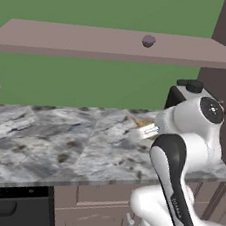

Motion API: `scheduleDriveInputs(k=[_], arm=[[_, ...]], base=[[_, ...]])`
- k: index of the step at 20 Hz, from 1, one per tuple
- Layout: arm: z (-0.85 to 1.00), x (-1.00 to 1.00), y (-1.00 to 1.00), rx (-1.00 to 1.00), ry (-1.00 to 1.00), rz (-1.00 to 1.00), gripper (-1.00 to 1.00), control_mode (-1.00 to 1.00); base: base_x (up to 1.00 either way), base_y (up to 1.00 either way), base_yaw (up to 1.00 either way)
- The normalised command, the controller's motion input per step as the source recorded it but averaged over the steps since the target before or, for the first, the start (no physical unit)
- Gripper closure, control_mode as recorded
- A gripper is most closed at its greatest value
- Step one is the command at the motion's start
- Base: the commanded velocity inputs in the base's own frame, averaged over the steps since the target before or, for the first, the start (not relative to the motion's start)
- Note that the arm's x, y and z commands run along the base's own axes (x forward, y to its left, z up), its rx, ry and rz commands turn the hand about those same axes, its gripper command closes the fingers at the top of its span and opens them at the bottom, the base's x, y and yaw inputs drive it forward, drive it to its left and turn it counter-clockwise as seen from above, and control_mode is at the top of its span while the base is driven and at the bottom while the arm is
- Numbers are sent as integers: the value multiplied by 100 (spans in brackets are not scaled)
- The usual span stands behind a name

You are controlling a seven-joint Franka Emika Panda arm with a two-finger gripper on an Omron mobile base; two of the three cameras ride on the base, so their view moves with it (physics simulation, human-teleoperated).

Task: Pick the onion, eggplant from the counter and place them in the cabinet.

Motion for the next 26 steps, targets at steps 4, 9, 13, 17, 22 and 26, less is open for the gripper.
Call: scheduleDriveInputs(k=[4, 9, 13, 17, 22, 26], arm=[[100, -44, 0, 0, -15, -7, 100, -100], [100, -12, 0, 0, -6, -8, 100, -100], [87, 23, 0, 0, -10, -5, 100, -100], [62, 54, 0, 0, -13, -2, 100, -100], [29, 68, 11, 0, -13, 0, 100, -100], [5, 68, 25, 0, -18, 0, 100, -100]], base=[[0, 0, 0], [0, 0, 0], [0, 0, 0], [0, 0, 0], [0, 0, 0], [0, 0, 0]])
